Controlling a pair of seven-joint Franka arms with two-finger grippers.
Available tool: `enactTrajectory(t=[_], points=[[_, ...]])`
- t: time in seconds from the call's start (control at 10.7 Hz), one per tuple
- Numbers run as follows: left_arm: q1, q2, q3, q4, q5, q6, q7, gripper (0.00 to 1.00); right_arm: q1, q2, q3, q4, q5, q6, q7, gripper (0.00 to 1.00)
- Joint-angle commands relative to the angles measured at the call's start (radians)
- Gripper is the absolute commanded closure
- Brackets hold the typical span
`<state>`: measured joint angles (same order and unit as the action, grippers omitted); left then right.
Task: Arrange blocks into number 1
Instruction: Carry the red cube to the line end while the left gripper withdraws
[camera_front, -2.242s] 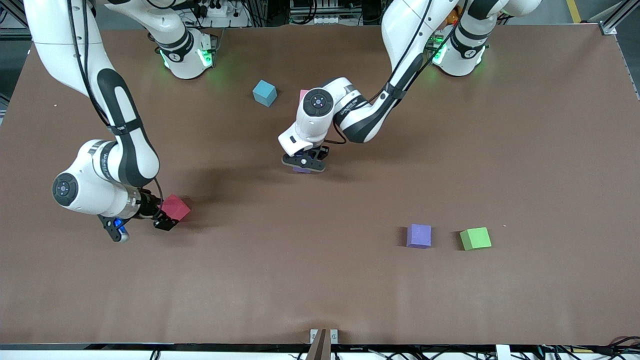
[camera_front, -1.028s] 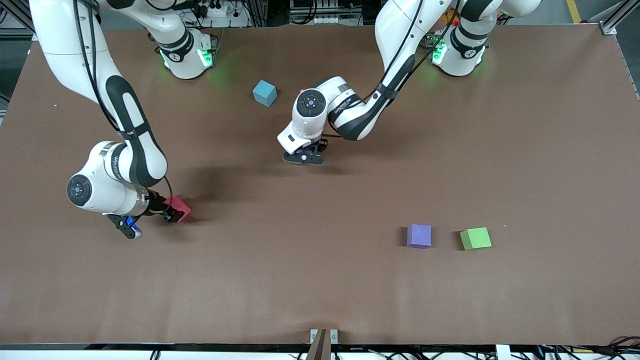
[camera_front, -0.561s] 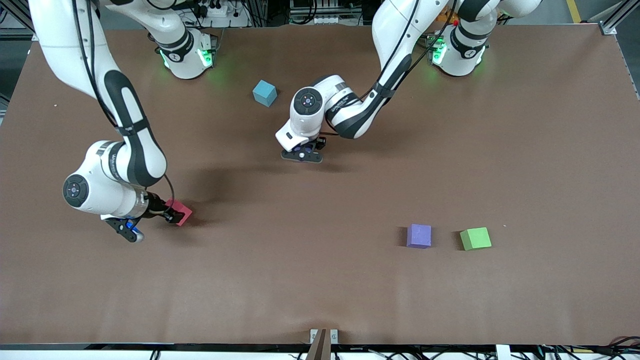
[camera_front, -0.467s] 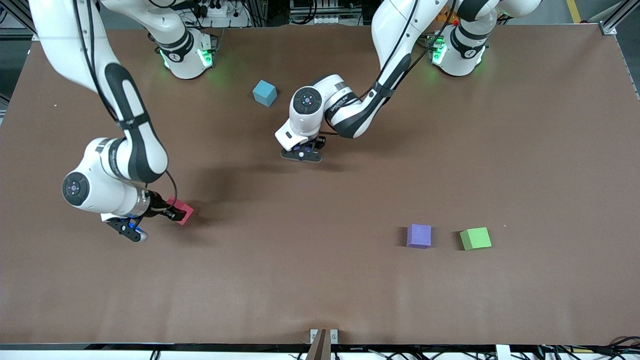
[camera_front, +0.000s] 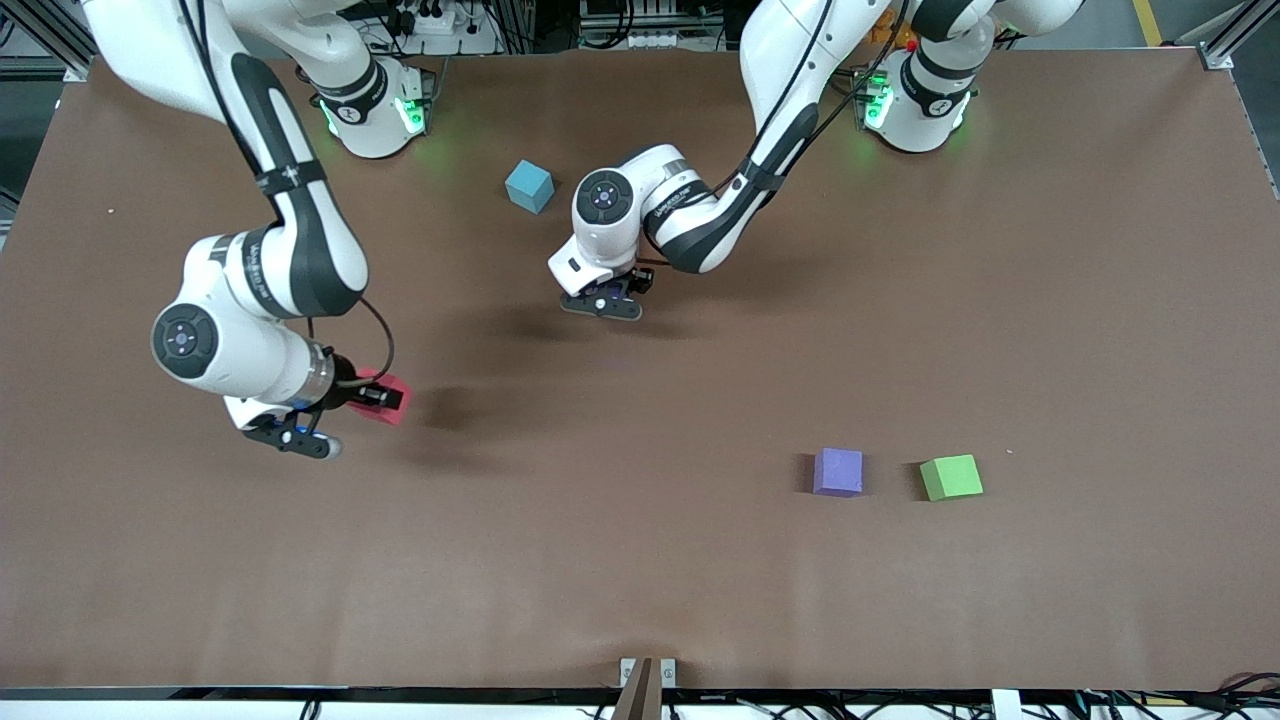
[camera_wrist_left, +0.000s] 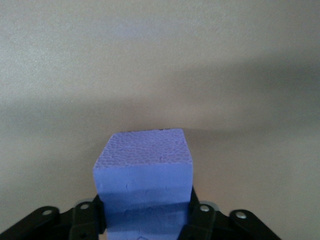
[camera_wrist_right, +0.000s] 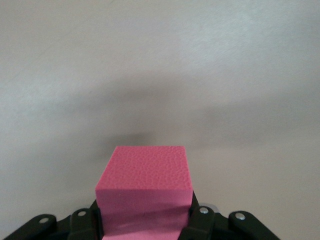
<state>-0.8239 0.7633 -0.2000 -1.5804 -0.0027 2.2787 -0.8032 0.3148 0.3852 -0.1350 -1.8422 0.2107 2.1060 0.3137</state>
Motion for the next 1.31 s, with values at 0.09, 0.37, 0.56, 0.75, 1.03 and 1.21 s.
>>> enactTrajectory(t=[0.09, 0.37, 0.56, 0.75, 1.03, 1.21], points=[[-0.004, -0.001, 0.013, 0.006, 0.021, -0.024, -0.007, 0.0, 0.004, -0.048, 0.051, -0.057, -0.014, 0.006, -0.027, 0.42], [0.043, -0.111, 0.022, 0.01, 0.015, -0.05, -0.005, 0.0, 0.023, -0.046, 0.052, -0.057, -0.01, 0.009, -0.013, 0.43], [0.078, -0.203, 0.056, 0.008, 0.01, -0.077, -0.005, 0.0, 0.059, -0.039, 0.052, -0.055, -0.008, 0.02, -0.01, 0.43], [0.17, -0.283, 0.054, 0.007, 0.009, -0.161, -0.004, 0.0, 0.122, -0.02, 0.051, -0.054, -0.002, 0.09, -0.004, 0.43], [0.317, -0.386, 0.056, 0.007, 0.023, -0.267, 0.009, 0.0, 0.287, 0.05, 0.051, -0.055, 0.01, 0.234, 0.19, 0.43], [0.395, -0.423, 0.056, 0.008, 0.026, -0.294, 0.042, 0.0, 0.401, 0.113, 0.051, -0.054, 0.01, 0.323, 0.275, 0.44]])
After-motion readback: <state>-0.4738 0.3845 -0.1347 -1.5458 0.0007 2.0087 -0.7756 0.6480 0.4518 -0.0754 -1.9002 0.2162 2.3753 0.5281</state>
